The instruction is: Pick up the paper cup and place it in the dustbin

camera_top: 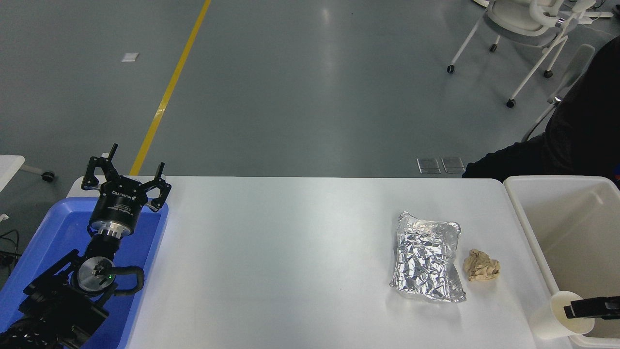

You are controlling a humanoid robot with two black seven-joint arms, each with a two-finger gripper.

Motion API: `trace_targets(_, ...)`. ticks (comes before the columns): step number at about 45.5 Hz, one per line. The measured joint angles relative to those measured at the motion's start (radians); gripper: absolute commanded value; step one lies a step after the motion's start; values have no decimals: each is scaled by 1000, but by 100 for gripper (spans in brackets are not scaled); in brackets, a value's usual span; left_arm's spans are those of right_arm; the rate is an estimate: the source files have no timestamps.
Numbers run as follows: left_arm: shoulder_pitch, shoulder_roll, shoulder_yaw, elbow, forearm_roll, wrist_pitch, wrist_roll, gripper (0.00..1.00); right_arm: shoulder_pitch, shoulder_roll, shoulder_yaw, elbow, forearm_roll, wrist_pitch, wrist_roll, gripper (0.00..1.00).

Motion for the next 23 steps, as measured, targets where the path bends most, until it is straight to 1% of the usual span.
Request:
trace_targets(3,0,0,0,0,0,0,0,100,-5,7,2,-7,-1,0,1,37)
trace_targets(4,0,0,0,0,0,0,0,100,-7,10,3,-10,-1,0,1,31)
trace_targets(5,0,0,0,0,0,0,0,100,-9,12,3,-12,-1,0,2,22)
trace_targets(6,0,0,0,0,0,0,0,100,-10,13,4,-13,-1,0,2,9)
trace_targets(7,0,0,0,0,0,0,0,100,-11,15,4,-15,-2,0,2,0)
trace_targets(23,0,0,1,0,0,-1,2,100,-24,31,8,-28,-1,8,7,0)
